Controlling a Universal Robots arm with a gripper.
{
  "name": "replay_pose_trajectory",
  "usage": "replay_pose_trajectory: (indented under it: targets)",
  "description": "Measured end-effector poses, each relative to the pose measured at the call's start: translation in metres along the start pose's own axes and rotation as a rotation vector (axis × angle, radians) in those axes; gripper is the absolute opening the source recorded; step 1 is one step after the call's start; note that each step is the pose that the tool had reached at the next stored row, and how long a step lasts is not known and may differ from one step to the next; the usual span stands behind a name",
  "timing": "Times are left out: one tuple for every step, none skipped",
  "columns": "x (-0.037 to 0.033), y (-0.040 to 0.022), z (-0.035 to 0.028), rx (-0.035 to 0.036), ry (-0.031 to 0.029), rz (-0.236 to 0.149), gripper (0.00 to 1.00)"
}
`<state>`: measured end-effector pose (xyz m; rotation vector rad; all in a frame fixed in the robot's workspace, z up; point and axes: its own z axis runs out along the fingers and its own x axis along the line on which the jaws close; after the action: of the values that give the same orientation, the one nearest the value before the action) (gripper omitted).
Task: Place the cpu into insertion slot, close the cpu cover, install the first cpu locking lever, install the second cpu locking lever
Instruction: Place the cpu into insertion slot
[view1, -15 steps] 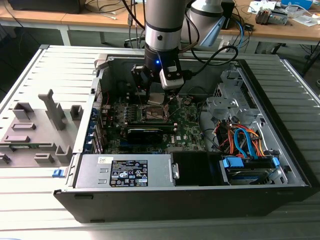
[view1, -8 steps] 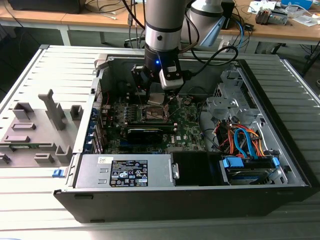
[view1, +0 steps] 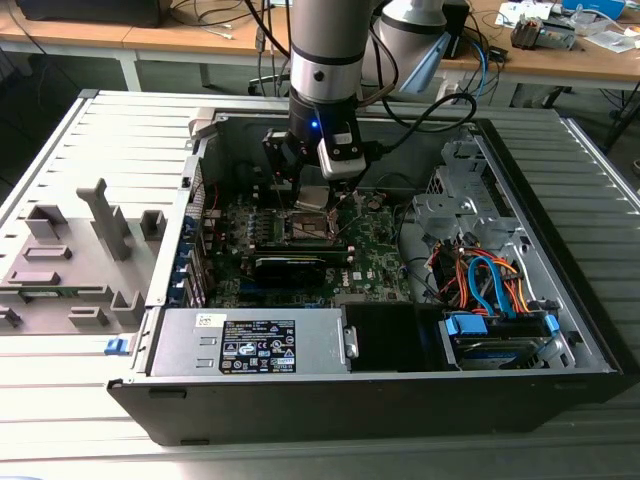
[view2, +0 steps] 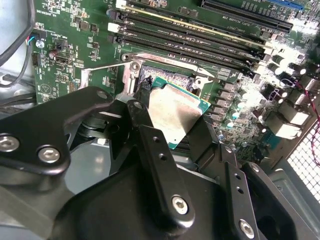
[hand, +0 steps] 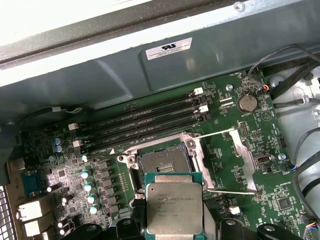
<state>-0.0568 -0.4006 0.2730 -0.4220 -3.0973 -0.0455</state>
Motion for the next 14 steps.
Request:
replay_pose_trajectory:
  targets:
    - [0.0000,0.0000,0.0000,0.0001,0.0000,0.002,0.54]
    - [0.0000,0.0000,0.0001,0.0001,-0.0001,0.003,0.54]
    - [0.0000,0.0000,0.0001,0.0002,-0.0002,0.005,0.54]
    - [0.0000,0.0000,0.0001,0.0001,-0.0002,0.006,0.54]
    - [0.0000,0.0000,0.0002,0.0001,-0.0003,0.008,0.54]
    - [0.0000,0.0000,0.0002,0.0001,-0.0003,0.010,0.54]
    - [0.0000,0.0000,0.0003,0.0002,-0.0004,0.011,0.54]
    - [0.0000,0.0000,0.0003,0.0003,-0.0005,0.014,0.54]
    - [0.0000,0.0000,0.0004,0.0003,-0.0006,0.015,0.54]
    - [0.0000,0.0000,0.0004,0.0004,-0.0006,0.017,0.54]
    - [0.0000,0.0000,0.0004,0.0005,-0.0007,0.019,0.54]
    - [0.0000,0.0000,0.0005,0.0005,-0.0008,0.021,0.54]
    - [0.0000,0.0000,0.0005,0.0004,-0.0008,0.023,0.54]
    - [0.0000,0.0000,0.0006,0.0004,-0.0009,0.024,0.54]
